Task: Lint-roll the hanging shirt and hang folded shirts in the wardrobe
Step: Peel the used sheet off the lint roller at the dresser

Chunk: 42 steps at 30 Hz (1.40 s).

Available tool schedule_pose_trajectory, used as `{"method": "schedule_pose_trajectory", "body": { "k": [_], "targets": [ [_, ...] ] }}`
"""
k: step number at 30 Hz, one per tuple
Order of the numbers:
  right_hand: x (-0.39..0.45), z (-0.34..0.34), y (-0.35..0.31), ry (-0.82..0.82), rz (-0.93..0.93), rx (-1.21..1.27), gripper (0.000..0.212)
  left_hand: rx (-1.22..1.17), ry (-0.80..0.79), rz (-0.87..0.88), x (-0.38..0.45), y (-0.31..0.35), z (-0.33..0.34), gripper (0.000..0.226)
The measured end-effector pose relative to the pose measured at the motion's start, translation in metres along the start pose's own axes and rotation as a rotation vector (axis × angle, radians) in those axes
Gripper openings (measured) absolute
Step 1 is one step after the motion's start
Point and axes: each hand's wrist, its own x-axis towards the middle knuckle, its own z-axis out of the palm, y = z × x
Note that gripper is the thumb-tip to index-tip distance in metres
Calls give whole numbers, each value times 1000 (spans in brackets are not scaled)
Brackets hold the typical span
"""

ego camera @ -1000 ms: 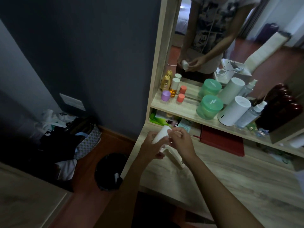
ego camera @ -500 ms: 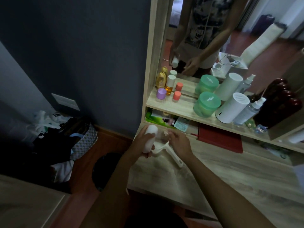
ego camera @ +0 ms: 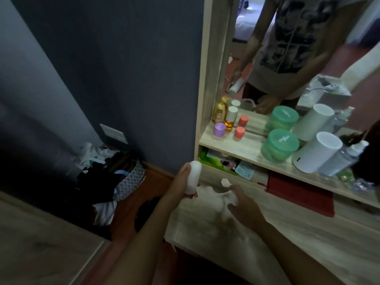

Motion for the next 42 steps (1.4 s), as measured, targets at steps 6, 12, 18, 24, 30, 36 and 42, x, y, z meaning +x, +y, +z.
{"method": "schedule_pose_trajectory", "body": {
  "k": [6,12,18,24,30,36,42],
  "targets": [
    [-28,-52,-28,170,-88,-53,59,-162,22,-27,-18,18,50,49],
    [-49,-87,-42,232,-154,-152,78,-198,-100,87,-35,30,91,50],
    [-55,-94,-43,332,-177,-195,89,-264,-215,124,-49,34,99,38],
    [-50,-101,-38,395,-287,-345,65,-339,-285,204,-57,35,93,26],
    [-53,-104,-53,444,-291,-297,73,-313,-261,282,-59,38,93,22],
    [-56,-106,-64,422,-168,-342,89,-287,-238,314,-65,40,95,41],
    [-62,-105,-68,394,-145,-344,88,-256,-243,376,-69,41,96,27]
  ]
}}
